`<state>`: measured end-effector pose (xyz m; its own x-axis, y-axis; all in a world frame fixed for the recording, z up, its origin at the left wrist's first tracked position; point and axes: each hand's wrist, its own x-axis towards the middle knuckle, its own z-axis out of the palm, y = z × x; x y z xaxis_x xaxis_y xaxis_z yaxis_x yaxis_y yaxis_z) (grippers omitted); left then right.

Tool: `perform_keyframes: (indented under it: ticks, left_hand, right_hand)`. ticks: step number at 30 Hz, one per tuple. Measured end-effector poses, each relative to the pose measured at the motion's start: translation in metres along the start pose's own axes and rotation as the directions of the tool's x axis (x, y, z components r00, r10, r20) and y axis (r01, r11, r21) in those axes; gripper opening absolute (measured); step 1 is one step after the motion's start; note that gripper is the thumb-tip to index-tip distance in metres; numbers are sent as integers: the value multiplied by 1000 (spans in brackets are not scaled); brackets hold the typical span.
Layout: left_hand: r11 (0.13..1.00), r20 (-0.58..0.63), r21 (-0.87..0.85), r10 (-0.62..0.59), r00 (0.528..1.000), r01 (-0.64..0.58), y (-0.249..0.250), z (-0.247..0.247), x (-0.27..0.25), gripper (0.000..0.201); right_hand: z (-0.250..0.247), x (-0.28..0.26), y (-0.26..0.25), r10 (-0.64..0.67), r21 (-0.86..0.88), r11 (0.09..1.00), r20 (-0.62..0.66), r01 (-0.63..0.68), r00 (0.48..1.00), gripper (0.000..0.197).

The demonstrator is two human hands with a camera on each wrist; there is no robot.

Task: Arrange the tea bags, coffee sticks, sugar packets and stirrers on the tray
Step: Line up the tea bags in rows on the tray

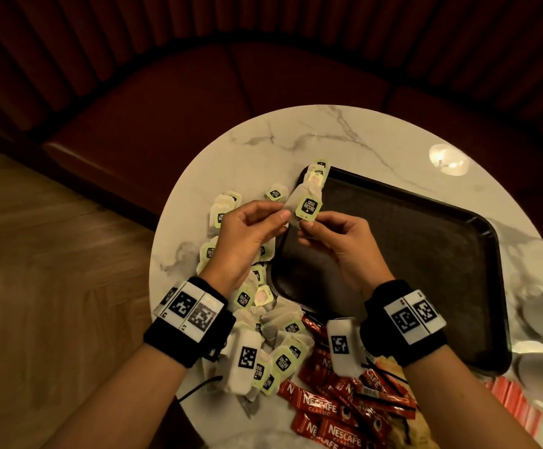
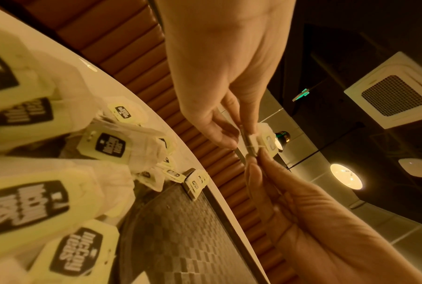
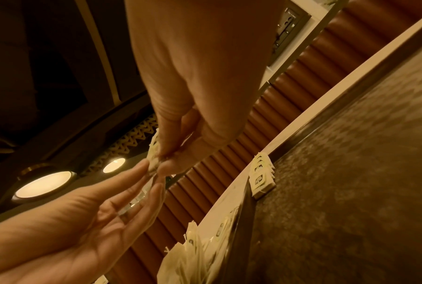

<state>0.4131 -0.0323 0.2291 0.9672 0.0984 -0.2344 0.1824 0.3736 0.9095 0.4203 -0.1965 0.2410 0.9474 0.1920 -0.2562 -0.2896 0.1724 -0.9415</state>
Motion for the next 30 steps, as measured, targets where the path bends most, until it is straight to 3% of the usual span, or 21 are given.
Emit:
perform_keyframes:
  ticks: [3,6,9,14,18,21,24,27,30]
  left_hand:
    - [999,31,28,-20,999,19,-1,-1,1,12]
    - [998,16,37,-49,999,49,-2,-5,1,15]
    - [990,-41,93,-107,993,110,-6,-12,2,25]
    - [966,-68,221,-126,990,138,-12,-28,-7,17]
    - [901,-62,430,-43,997,66,-20,-38,-20,12]
    - [846,20,533,5,1000,-15,-22,-43,-34,14]
    - [833,112,546,39,993,-94,-13,-45,-47,16]
    - [828,175,540,67,982,-153,-2,-55,-58,17]
    - [783,186,596,82,979,-179,2,-75,-70,19]
  right_hand:
    - [-2,1,-2,-16,-36,999,0,16,1000,18]
    - [-6,6,0,49,-77,996,-18,-50,999,15]
    - [-19,21,7,125,-179,972,-145,-151,981,11]
    - [-46,57,26,158,-360,893,-307,-269,938,3]
    - [-50,79,39,190,-384,869,-320,-311,928,3]
    - [-49,92,42,191,-371,873,-337,-317,922,17]
    - [-49,94,40,187,-367,878,-327,-307,926,19]
    - [-45,77,25,100,-512,821,-306,-252,947,26]
    - [-35,39,8,36,-604,784,-181,-140,983,19]
